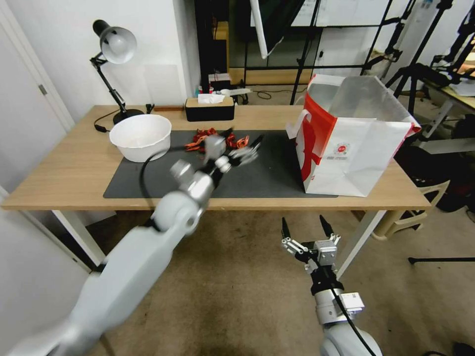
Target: Close the takeout container lid, then place the container into the takeout bag.
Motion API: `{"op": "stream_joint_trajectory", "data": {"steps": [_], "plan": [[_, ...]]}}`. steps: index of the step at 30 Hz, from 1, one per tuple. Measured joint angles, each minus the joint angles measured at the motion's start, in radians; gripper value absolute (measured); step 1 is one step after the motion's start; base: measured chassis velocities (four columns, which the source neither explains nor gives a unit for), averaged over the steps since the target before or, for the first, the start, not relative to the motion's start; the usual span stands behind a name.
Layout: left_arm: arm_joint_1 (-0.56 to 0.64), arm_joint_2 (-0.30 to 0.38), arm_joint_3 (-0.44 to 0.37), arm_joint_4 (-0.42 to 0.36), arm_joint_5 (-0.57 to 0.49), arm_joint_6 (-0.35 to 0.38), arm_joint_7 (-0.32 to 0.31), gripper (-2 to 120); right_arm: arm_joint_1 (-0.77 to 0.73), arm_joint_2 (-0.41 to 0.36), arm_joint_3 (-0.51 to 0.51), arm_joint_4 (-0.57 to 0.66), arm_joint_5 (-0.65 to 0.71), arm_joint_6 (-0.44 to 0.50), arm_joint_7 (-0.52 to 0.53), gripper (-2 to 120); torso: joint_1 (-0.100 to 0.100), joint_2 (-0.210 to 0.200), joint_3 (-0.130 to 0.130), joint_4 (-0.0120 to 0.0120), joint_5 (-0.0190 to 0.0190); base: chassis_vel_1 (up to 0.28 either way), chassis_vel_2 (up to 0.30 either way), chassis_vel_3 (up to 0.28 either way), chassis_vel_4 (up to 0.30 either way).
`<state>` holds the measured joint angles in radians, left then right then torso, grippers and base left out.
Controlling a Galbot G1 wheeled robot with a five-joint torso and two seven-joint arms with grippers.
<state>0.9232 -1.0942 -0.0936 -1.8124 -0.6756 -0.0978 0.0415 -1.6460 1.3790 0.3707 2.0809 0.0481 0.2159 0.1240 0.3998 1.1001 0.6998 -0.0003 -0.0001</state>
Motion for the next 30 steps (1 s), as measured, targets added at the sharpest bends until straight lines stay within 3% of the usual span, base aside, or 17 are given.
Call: {"op": "stream_joint_trajectory", "data": {"steps": [3, 6, 11, 13, 19, 23, 30], "plan": [[0.096, 0.012, -0.059, -0.027, 0.063, -0.02, -0.034, 100, 0.0, -0.004, 0.008, 0.004, -0.018, -0.001, 0.009, 100, 0.0, 0.0, 0.0, 0.0007, 0.0001, 0.0, 0.0, 0.0, 0.0], [0.223, 0.023, -0.146, -0.058, 0.157, -0.043, -0.065, 100, -0.008, -0.001, 0.023, 0.012, -0.04, -0.001, 0.027, 100, 0.0, 0.0, 0.0, -0.0001, 0.0, 0.0, 0.0, 0.0, 0.0], [0.371, -0.004, -0.255, -0.108, 0.231, -0.079, -0.096, 100, 0.006, -0.002, 0.024, 0.017, -0.029, -0.001, 0.039, 100, 0.0, 0.0, 0.0, 0.0004, -0.0001, 0.0, 0.0, 0.0, 0.0], [0.387, -0.011, -0.265, -0.113, 0.243, -0.086, -0.105, 100, 0.008, -0.002, 0.024, 0.017, -0.024, -0.001, 0.039, 100, 0.0, 0.0, 0.0, 0.0003, 0.0, 0.0, 0.0, 0.0, 0.0], [0.482, -0.075, -0.302, -0.117, 0.343, -0.111, -0.214, 100, -0.004, 0.027, 0.06, 0.003, -0.012, 0.036, 0.041, 100, 0.0, 0.0, 0.0, 0.0003, 0.0001, 0.0, 0.0, 0.0, 0.0], [0.507, -0.072, -0.302, -0.109, 0.356, -0.116, -0.224, 100, -0.035, 0.048, 0.096, 0.003, 0.011, 0.05, 0.028, 100, 0.0, 0.0, 0.0, -0.0008, 0.0, 0.0, 0.0, 0.0, 0.0], [0.601, -0.086, -0.338, -0.126, 0.384, -0.131, -0.249, 100, -0.022, 0.045, 0.105, -0.013, 0.064, 0.055, -0.01, 100, 0.0, 0.0, 0.0, 0.0005, 0.0001, 0.0, 0.0, 0.0, 0.0]]}}
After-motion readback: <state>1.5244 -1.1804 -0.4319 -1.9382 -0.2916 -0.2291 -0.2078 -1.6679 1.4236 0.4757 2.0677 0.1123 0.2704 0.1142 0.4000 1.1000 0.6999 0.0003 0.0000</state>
